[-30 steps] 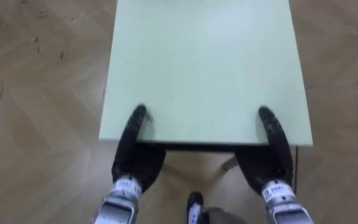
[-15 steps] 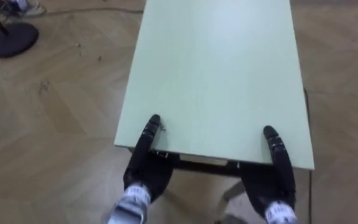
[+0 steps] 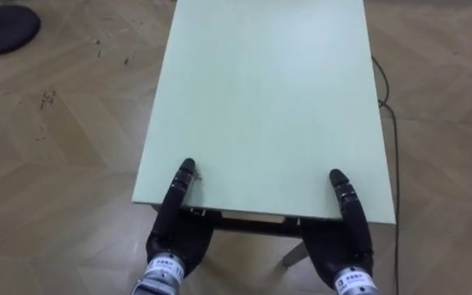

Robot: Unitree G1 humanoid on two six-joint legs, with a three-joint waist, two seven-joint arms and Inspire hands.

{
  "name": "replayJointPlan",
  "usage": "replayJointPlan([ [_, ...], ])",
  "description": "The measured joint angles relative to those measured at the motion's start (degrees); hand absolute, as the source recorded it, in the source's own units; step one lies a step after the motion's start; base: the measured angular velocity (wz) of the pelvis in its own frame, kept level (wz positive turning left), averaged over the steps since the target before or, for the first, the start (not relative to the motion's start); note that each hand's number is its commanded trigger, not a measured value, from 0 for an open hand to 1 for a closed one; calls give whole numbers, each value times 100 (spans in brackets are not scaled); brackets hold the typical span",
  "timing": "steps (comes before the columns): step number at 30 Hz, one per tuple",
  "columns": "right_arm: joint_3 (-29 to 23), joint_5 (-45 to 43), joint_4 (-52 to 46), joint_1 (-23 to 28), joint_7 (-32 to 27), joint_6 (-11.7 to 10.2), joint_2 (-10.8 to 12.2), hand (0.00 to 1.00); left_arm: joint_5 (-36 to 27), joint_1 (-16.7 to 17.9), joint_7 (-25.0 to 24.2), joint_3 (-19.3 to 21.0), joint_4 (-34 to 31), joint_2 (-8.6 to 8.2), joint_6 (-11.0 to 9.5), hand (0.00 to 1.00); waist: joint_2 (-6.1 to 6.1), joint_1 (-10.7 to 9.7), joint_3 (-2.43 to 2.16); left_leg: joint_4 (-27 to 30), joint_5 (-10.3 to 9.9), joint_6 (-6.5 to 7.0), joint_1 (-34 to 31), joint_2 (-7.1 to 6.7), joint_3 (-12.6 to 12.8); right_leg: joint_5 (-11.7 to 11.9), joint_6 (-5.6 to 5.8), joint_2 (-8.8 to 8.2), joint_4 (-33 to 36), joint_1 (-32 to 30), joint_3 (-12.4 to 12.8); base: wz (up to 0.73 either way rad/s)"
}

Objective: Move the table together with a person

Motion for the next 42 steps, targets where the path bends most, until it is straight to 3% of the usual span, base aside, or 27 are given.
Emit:
replayJointPlan([
  [4,7,-43,-2,-8,9,3,-34,100,-36,64,-18,-1,0,-10,5,100,3,2,1,-22,4,0,-9,-4,-278,23,23,40,-243,210,-190,28],
  [14,-3,-93,-10,-126,154,51,-148,100,-60,185,-173,8,-141,-38,-24,100,126,135,2,-205,140,-109,-105,23,-832,11,33,102,-410,357,-212,28],
  [17,-1,-91,-5,-139,148,71,-183,100,-59,220,-172,-52,-137,-53,-128,100,173,117,36,-206,171,-112,25,63,-1113,-250,-1,24,108,248,-284,40],
  [18,2,-88,-8,-89,148,71,-168,100,-62,236,-173,-110,-137,-2,-180,100,164,78,29,-186,170,-117,41,82,-1248,-335,-72,116,118,109,-245,65],
  [19,10,-89,-32,-82,149,74,-161,100,-131,239,-183,-151,-143,45,-238,100,104,74,30,-175,158,-155,28,43,-1288,15,-236,198,-250,-84,-202,74],
  [20,16,-98,-48,-85,148,57,-279,100,-219,273,-187,-195,-125,0,-229,100,191,43,10,-195,144,-226,47,60,-1266,94,-352,182,-193,-80,-342,48],
  [22,67,-102,-50,-169,117,54,-378,100,-260,328,-188,-193,-160,-18,-240,100,207,62,16,-236,218,-343,46,132,-982,77,-398,189,-209,-39,-425,30],
  [24,66,-113,-66,-172,117,54,-380,100,-266,326,-188,-194,-165,-17,-250,100,223,-7,16,-304,238,-377,19,201,-850,74,-402,220,-213,7,-534,62],
  [27,56,-227,-67,-184,87,55,-366,100,-355,336,-167,-234,-162,-17,-303,100,223,-51,21,-317,288,-408,15,226,-822,65,-387,210,-339,156,-537,48],
  [29,60,-261,-66,-258,15,59,-374,100,-455,336,-164,-312,-163,-5,-429,100,234,-38,27,-284,334,-362,-68,172,-827,70,-377,133,-388,173,-625,29],
  [35,99,-287,-66,-274,-25,57,-359,100,-464,338,-147,-325,-135,-8,-500,100,231,129,27,-277,386,-274,-87,22,-863,35,-272,-77,-237,163,-712,17],
  [38,107,-299,-66,-262,-42,50,-346,100,-452,338,-148,-323,-130,-13,-502,100,234,135,28,-194,359,-193,-166,-53,-838,-46,-169,-222,-62,137,-790,28],
  [42,70,-299,-66,-190,-42,53,-288,100,-424,338,-148,-339,-122,1,-500,100,243,-40,34,-198,391,-54,-227,-250,-1101,-210,40,-498,183,189,-837,56],
])
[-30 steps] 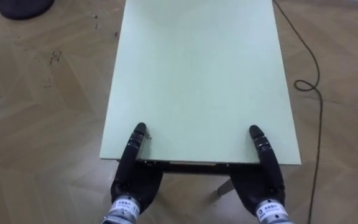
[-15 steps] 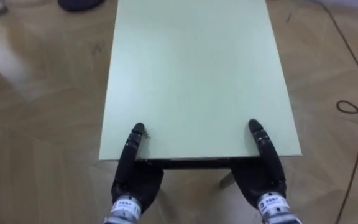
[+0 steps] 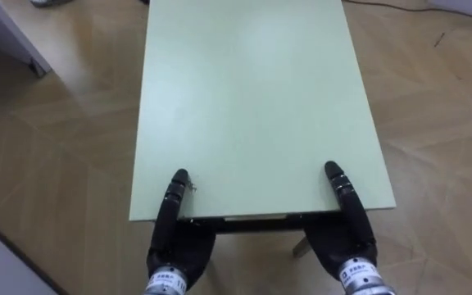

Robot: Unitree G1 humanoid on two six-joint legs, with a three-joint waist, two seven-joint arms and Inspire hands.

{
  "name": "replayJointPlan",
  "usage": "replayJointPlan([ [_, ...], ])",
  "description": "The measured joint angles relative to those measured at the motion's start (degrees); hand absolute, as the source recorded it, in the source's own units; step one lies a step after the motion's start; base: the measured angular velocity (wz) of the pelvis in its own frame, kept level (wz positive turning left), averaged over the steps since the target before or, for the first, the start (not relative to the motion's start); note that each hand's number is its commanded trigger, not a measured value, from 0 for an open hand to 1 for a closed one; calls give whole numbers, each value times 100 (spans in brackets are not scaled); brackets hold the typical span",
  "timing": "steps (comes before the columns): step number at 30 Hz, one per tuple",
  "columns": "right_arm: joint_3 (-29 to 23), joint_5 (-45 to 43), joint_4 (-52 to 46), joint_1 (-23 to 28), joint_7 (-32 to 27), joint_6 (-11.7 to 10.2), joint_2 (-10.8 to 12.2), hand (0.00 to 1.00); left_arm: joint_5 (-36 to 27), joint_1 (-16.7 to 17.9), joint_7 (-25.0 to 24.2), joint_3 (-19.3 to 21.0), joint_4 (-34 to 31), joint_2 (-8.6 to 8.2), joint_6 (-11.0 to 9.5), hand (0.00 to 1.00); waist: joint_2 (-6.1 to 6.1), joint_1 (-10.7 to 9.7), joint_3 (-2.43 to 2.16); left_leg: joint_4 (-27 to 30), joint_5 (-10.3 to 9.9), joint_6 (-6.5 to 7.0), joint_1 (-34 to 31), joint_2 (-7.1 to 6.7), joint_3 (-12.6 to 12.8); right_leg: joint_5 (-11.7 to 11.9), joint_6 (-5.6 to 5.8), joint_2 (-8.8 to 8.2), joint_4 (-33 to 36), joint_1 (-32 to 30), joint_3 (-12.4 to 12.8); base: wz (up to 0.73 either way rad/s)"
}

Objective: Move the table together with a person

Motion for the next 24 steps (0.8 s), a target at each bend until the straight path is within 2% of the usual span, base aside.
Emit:
replayJointPlan([
  [2,-28,1,-28,46,0,-4,25,100,14,-16,0,-17,-1,5,0,100,-19,-342,4,10,59,115,-54,-195,-186,-151,238,-114,116,75,490,105],
  [4,-28,7,-28,75,0,-6,57,100,23,-23,0,-23,-1,32,-2,100,-59,-440,20,12,79,149,-52,-298,-368,-193,310,-127,127,130,808,62],
  [6,-20,10,-28,94,-1,-12,98,100,28,-36,0,-21,-1,57,-9,100,-82,-449,33,13,84,158,-38,-335,-503,-200,322,-125,123,197,893,39],
  [8,-20,43,-28,95,-16,-13,116,100,48,-47,0,-8,-1,64,-10,100,-118,-396,56,6,87,162,-7,-348,-547,-220,354,-130,113,265,896,22],
  [10,-19,44,-28,89,-19,-12,109,100,49,-50,1,-5,-2,71,-8,100,-148,-247,60,-14,86,162,8,-343,-546,-235,377,-123,82,296,894,8],
  [12,-17,48,-21,91,-19,-2,109,100,49,-49,8,-4,-1,82,-3,100,-165,-214,71,-32,87,162,30,-337,-566,-254,407,-107,-41,419,874,25],
  [15,-1,48,-14,102,-23,-3,126,100,50,-48,17,-5,-2,115,-2,100,-202,-111,90,-28,88,153,21,-317,-699,-256,415,-43,-256,583,861,26],
  [20,9,44,-14,106,-22,-3,174,100,50,-24,16,8,-52,159,1,100,-242,176,81,-3,107,103,-74,-266,-852,-256,415,60,-408,673,967,26],
  [22,31,44,-15,80,-7,-9,188,100,48,4,16,33,-117,178,0,100,-250,231,78,2,145,51,-172,-264,-1040,-256,415,83,-427,696,862,45],
  [24,36,45,-13,82,-6,-12,177,100,50,4,16,33,-121,186,1,100,-252,239,76,12,159,32,-194,-248,-1083,-256,414,96,-482,812,729,62],
])
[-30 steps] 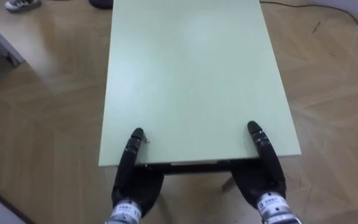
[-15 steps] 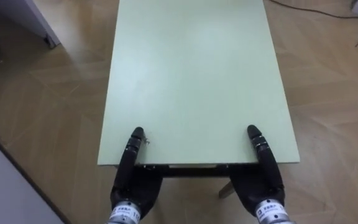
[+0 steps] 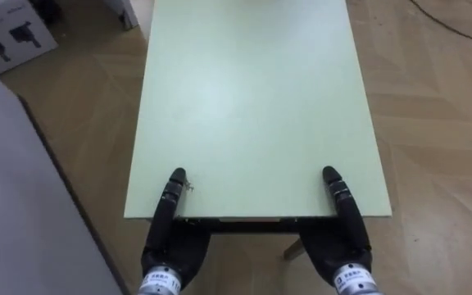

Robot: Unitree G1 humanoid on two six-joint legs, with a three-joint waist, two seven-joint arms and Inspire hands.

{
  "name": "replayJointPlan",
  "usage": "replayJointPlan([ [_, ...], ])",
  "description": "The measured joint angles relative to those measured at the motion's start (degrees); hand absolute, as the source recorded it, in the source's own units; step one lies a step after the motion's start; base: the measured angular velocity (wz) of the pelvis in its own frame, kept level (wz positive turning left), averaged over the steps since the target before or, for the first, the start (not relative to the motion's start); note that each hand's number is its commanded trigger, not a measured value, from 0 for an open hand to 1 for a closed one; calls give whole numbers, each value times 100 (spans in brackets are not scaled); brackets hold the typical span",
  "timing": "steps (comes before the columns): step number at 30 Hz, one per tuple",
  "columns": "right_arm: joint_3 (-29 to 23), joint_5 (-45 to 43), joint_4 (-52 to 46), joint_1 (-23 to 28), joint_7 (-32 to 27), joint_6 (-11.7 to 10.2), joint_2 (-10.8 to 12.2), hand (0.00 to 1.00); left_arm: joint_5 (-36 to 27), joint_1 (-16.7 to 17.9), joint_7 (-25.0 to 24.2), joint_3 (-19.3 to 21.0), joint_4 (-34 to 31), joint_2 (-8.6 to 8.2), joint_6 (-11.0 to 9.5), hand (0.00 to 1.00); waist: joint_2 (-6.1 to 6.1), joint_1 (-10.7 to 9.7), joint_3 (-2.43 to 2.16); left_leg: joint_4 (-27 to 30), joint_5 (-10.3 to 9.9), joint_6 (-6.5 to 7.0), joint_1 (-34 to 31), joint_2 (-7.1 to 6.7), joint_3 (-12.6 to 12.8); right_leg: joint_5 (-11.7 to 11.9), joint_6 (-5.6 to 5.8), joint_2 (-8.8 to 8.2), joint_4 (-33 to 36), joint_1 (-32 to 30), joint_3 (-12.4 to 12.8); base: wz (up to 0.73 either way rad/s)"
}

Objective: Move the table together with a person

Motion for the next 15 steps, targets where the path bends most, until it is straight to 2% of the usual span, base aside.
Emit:
replayJointPlan([
  [1,-1,6,0,4,0,0,15,100,1,0,0,9,-4,-9,1,100,3,-12,-2,53,3,-5,-78,19,2,0,0,4,-15,75,-161,100],
  [2,-5,14,0,13,11,-2,20,100,23,-4,0,10,-16,-9,3,100,6,-118,-4,129,8,-3,-174,46,92,-1,-2,-4,-14,160,-414,103],
  [4,-13,55,0,34,23,-14,33,100,96,-30,3,10,-19,-8,19,100,-3,-299,-10,183,72,28,-250,105,310,-5,-8,-9,39,260,-635,111],
  [5,-20,57,0,34,23,-14,47,100,114,-34,3,11,-19,-6,19,100,-3,-369,-9,180,96,41,-254,112,335,-19,-30,-21,132,258,-658,107],
  [6,-21,57,2,50,22,-13,63,100,127,-34,12,11,-18,1,20,100,3,-389,-5,191,121,46,-228,116,141,-124,-146,-63,511,125,-673,77],
  [7,-31,45,3,77,22,7,96,100,131,-31,26,4,-18,-5,22,100,-3,-396,-8,217,131,27,-220,122,-211,-361,-285,87,458,1,-326,62],
  [8,-31,36,-1,65,22,14,103,100,125,-32,25,17,-18,-5,22,100,-4,-375,-8,231,145,1,-256,92,-395,-387,-339,221,219,-86,-118,58],
  [9,-38,4,-31,37,22,8,74,100,126,-40,8,51,-10,-35,29,100,24,-400,-16,277,147,-33,-387,25,-486,-86,-458,360,-37,-254,153,86],
  [10,-56,14,-50,33,28,-16,21,100,164,-34,8,44,-9,-110,62,100,88,-485,-39,254,182,-47,-460,56,-15,-84,-419,252,55,-234,-273,106],
  [11,-64,47,-37,28,27,-17,18,100,188,-33,9,41,-9,-145,70,100,101,-495,-40,239,196,-26,-463,213,687,-84,-420,234,107,-208,-482,89],
  [13,-59,28,-39,72,28,-32,22,100,184,-29,14,46,2,-114,92,100,94,-427,-37,239,219,10,-463,351,1138,-87,-416,247,119,-147,-636,47],
  [15,-56,29,-37,75,28,-33,21,100,178,-28,14,53,9,-115,105,100,100,-324,-34,295,217,13,-508,349,1150,-106,-385,218,201,-156,-714,32],
])
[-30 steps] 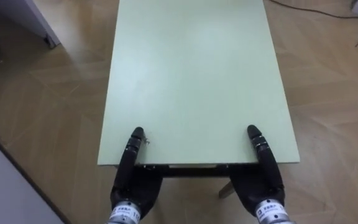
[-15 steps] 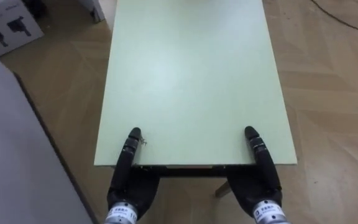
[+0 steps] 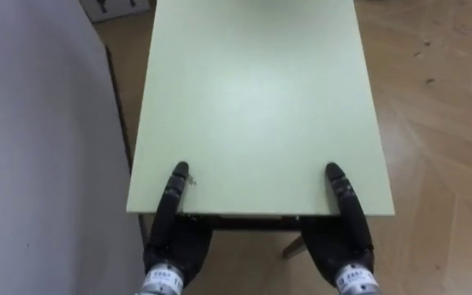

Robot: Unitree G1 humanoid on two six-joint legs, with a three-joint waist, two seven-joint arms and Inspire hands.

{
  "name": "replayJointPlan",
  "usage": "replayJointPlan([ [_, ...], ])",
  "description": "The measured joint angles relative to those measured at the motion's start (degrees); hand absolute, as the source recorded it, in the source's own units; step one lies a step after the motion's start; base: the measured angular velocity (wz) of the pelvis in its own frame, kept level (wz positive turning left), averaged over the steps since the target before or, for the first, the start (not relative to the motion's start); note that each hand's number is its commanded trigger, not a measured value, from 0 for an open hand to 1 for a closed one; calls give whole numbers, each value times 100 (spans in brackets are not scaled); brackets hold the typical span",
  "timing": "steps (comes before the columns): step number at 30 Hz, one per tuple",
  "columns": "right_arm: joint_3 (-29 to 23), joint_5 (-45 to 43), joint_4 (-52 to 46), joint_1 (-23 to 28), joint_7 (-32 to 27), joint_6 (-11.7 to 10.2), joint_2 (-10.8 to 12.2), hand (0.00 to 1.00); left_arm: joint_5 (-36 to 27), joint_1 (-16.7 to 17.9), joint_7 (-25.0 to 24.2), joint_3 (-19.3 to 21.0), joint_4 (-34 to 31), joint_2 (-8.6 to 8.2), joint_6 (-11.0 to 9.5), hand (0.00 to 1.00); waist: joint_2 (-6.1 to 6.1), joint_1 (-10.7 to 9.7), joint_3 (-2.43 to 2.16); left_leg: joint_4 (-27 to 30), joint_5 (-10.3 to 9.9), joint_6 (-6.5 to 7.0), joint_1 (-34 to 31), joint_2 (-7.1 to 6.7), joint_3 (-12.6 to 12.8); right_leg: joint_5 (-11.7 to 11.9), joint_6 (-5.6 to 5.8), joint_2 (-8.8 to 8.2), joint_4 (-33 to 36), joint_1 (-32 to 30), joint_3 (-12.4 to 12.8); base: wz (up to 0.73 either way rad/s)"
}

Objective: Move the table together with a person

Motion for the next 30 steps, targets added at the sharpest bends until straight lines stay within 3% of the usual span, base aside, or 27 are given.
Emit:
replayJointPlan([
  [6,-5,-1,0,61,1,-3,16,100,31,28,0,8,10,-22,32,100,11,32,1,214,-147,254,-46,-163,147,-258,212,-328,758,-85,-70,38],
  [8,-22,-8,0,63,3,-3,11,100,54,31,0,2,14,-41,33,100,15,49,2,237,-197,337,-27,-265,116,-276,238,-514,1296,-273,32,29],
  [10,-40,-7,8,167,3,5,34,100,75,32,0,-14,88,-48,64,100,18,-109,2,285,-242,485,67,-476,-204,-338,257,-774,2211,-648,437,65],
  [11,-20,12,12,197,12,25,40,100,64,32,0,-26,97,-19,64,100,37,-182,2,347,-261,516,51,-542,-368,-508,268,-631,2035,-779,846,68],
  [12,-15,20,12,197,12,39,44,100,45,25,-1,-26,97,-2,63,100,38,-203,2,360,-267,526,42,-590,-460,-544,257,-543,1838,-841,1001,62],
  [13,-15,22,12,208,11,41,80,100,41,19,9,-53,98,10,62,100,33,-286,0,417,-283,551,24,-667,-567,-502,249,-415,1322,-899,1203,54],
  [15,-20,27,37,226,6,22,24,100,24,-9,37,-48,197,4,72,100,58,-395,-13,378,-290,560,85,-772,-652,-170,275,-344,992,-868,1324,63],
  [22,-6,54,86,212,-25,-2,-10,100,32,-3,66,-56,257,-15,107,100,-2,-58,-14,-7,-283,530,371,-668,-579,-60,278,-171,497,-486,1340,1],
  [30,-17,44,103,211,-41,38,-11,100,59,2,95,-20,255,-23,155,100,-160,-34,-5,-134,-283,530,453,-667,-554,-60,278,-131,361,-389,1482,4],
])
